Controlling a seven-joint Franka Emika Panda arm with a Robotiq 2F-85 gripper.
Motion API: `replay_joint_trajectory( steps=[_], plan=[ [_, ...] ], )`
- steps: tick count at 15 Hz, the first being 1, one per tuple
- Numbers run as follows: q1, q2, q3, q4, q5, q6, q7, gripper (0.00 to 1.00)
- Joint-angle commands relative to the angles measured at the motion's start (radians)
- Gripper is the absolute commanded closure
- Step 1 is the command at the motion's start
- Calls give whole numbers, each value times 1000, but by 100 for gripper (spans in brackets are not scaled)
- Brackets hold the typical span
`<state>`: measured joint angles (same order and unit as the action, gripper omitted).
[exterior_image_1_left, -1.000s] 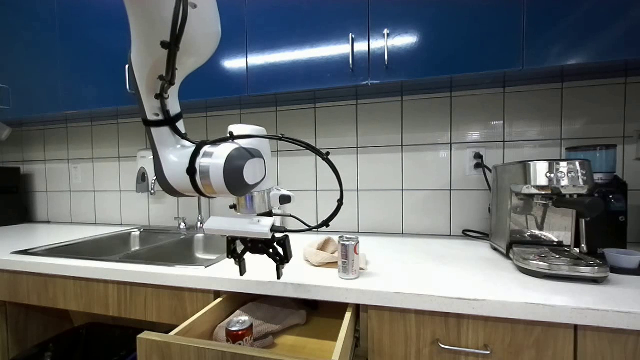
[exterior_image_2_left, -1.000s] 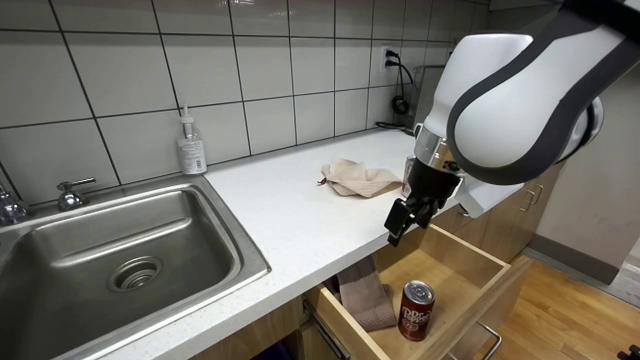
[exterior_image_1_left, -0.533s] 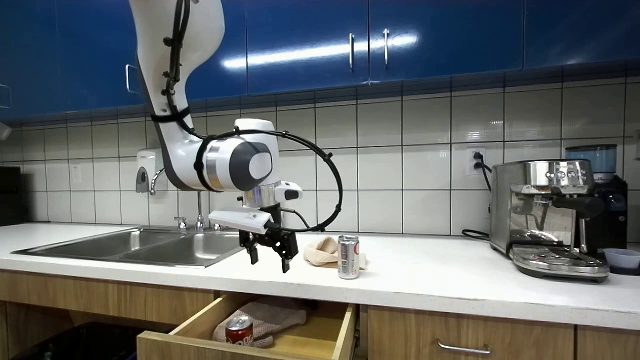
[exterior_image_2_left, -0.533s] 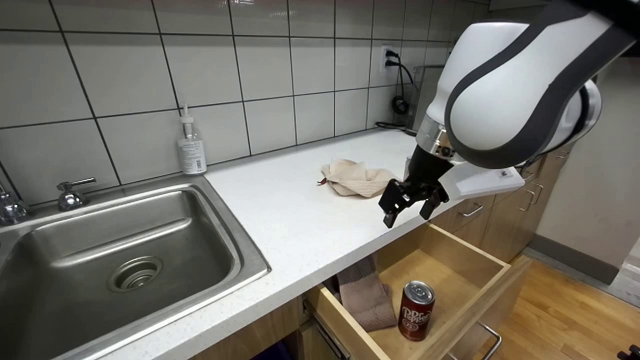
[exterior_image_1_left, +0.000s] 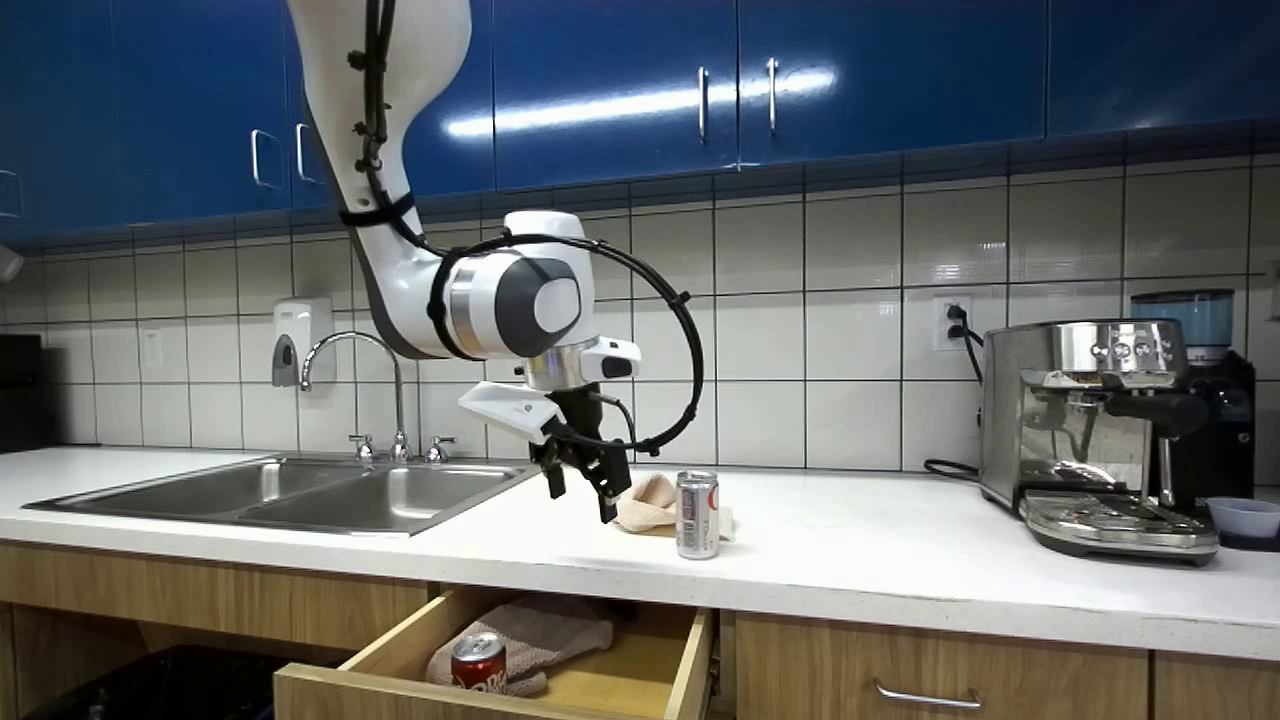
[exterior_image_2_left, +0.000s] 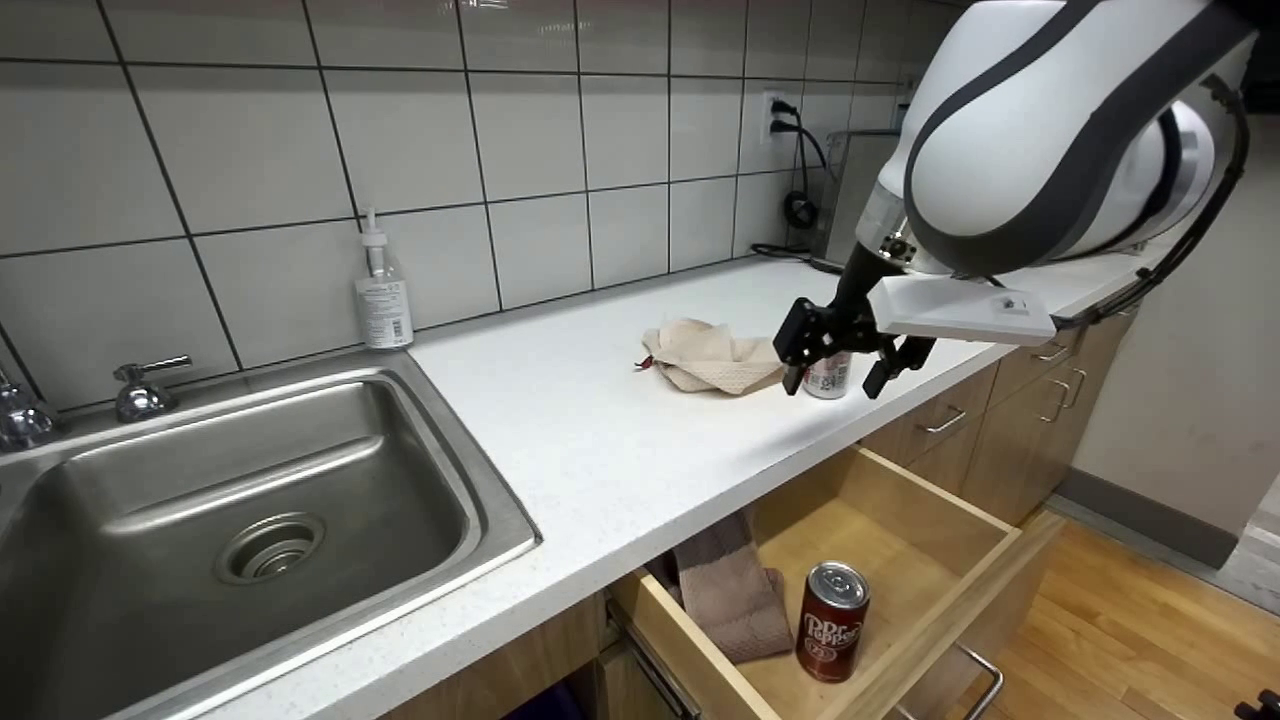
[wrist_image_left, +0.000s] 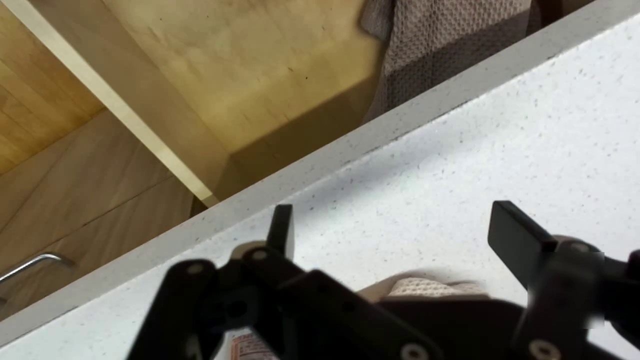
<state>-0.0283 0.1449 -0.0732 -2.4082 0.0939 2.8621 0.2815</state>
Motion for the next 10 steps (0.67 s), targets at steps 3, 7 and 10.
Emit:
replay_joint_trajectory(
  steps=[3, 7, 10],
  plan=[
    [-2, -36, -36, 59, -14, -124, 78, 0],
    [-6, -39, -59, 111, -46, -195, 112, 0],
    [-15, -33, -69, 148, -44, -247, 116, 0]
  ],
)
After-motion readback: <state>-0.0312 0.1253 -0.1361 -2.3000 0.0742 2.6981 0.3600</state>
